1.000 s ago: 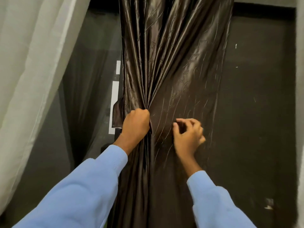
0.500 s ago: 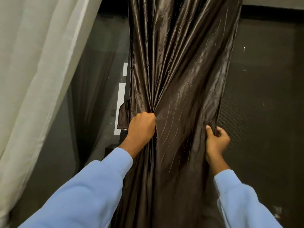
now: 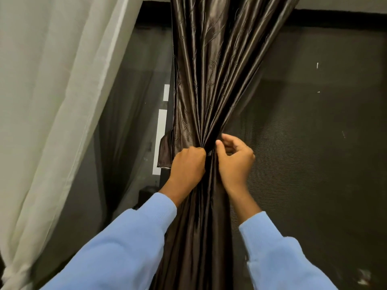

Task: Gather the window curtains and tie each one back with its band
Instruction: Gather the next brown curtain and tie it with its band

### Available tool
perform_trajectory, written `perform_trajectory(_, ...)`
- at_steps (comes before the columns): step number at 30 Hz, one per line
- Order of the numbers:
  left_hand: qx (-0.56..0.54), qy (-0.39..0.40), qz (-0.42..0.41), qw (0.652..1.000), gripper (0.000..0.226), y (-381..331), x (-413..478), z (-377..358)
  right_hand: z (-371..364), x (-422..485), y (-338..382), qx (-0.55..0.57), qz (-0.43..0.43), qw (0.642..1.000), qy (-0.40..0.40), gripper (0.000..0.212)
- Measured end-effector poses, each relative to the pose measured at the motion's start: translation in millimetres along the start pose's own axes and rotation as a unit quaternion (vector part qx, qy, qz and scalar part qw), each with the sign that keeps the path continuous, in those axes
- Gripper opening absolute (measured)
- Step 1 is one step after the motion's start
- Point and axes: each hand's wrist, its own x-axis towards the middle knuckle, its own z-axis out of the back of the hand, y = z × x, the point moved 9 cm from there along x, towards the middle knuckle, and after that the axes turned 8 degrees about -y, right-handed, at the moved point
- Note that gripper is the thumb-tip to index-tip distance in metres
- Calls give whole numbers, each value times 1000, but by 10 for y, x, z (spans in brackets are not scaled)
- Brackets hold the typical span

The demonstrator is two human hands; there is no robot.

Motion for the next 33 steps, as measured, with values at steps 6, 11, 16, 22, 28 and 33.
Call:
perform_trajectory(6, -6, -14, -10, 1000, 18, 47, -18, 103, -307, -186, 47, -61, -2, 993, 97, 15)
perform_trajectory(11, -33, -19, -15, 999, 16, 10, -14, 132, -324, -229, 147, -26, 12, 992, 124, 23)
perform_trajectory(16, -55, -29, -20, 998, 16, 30, -39, 102, -621, -234, 174, -113, 31, 946, 302, 40)
perform_trajectory(22, -111, 1, 2, 994, 15, -6, -35, -2, -805, -104, 308, -188, -23, 900, 392, 46)
perform_trajectory(28, -104, 4, -1, 995, 15, -11, -48, 2, -738, 59, 367, -253, 18, 935, 249, 22)
perform_trajectory(33, -38, -17, -15, 999, 7, 30, -35, 101, -447, 110, 311, -147, -7, 981, 128, 15)
